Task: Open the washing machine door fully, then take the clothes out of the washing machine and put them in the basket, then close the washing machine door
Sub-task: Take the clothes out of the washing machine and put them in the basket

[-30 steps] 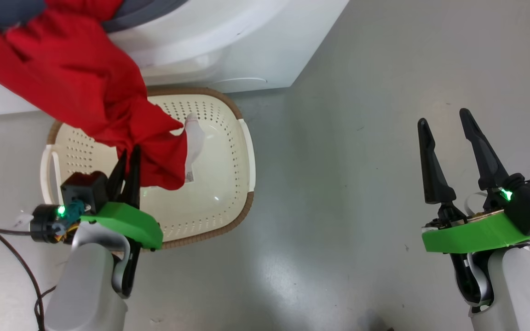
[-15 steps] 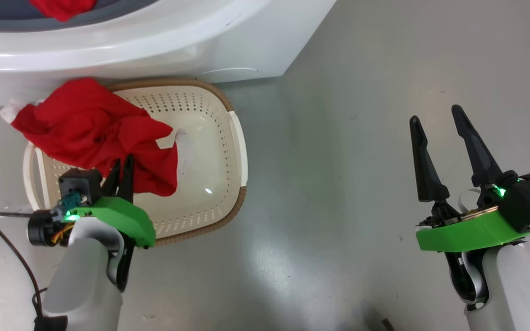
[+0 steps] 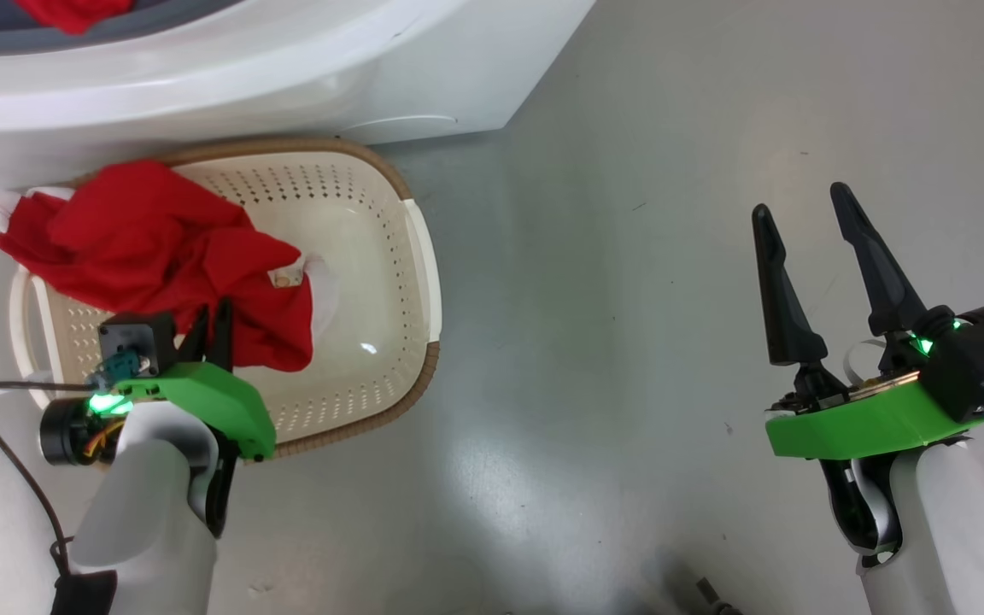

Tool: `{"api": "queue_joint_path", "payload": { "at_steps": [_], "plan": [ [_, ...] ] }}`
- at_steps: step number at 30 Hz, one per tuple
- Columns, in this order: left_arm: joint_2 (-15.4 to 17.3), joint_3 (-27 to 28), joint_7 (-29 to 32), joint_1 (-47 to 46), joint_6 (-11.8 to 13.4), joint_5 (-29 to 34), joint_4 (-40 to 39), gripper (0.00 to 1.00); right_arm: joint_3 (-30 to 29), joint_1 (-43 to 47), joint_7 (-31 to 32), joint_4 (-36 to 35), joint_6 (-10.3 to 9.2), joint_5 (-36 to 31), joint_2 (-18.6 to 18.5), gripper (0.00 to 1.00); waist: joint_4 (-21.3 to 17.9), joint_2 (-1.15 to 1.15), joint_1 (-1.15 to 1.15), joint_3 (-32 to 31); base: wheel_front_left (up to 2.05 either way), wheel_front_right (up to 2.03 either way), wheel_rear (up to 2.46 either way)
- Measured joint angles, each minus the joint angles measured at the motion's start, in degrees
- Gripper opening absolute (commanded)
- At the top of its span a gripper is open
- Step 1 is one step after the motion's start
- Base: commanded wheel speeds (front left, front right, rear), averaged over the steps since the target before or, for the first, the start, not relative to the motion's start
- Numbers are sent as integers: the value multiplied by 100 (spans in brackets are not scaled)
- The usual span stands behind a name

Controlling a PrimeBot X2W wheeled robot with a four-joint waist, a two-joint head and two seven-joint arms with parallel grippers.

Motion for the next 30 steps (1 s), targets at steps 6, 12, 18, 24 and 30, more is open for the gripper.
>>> {"api": "queue_joint_path", "payload": {
  "at_steps": [6, 12, 18, 24, 30],
  "plan": [
    [-2, 24, 1, -75, 0, -1, 210, 96, 20, 0, 0, 40, 0, 51, 0, 100, -28, 0, 0, 4, 0, 0, 0],
    [-2, 57, 1, -79, 1, -4, 316, 100, 21, 0, 0, 71, 0, 52, 0, 100, -11, 0, 0, -15, 0, 0, 0],
    [5, 89, 1, -86, 92, -2, 45, 100, 20, 0, 0, 99, 0, 60, 0, 100, 36, 0, 0, -68, 0, 0, 0],
    [0, 154, 1, -71, 347, -2, -175, 100, -3, 0, 0, 103, 0, 110, 0, 100, 106, 0, 0, -175, 0, 0, 0],
    [-33, 143, 1, 112, 304, 0, -612, 100, 0, 1, 0, 149, 0, 110, 0, 100, 177, 0, 0, -345, 0, 0, 0]
  ]
}}
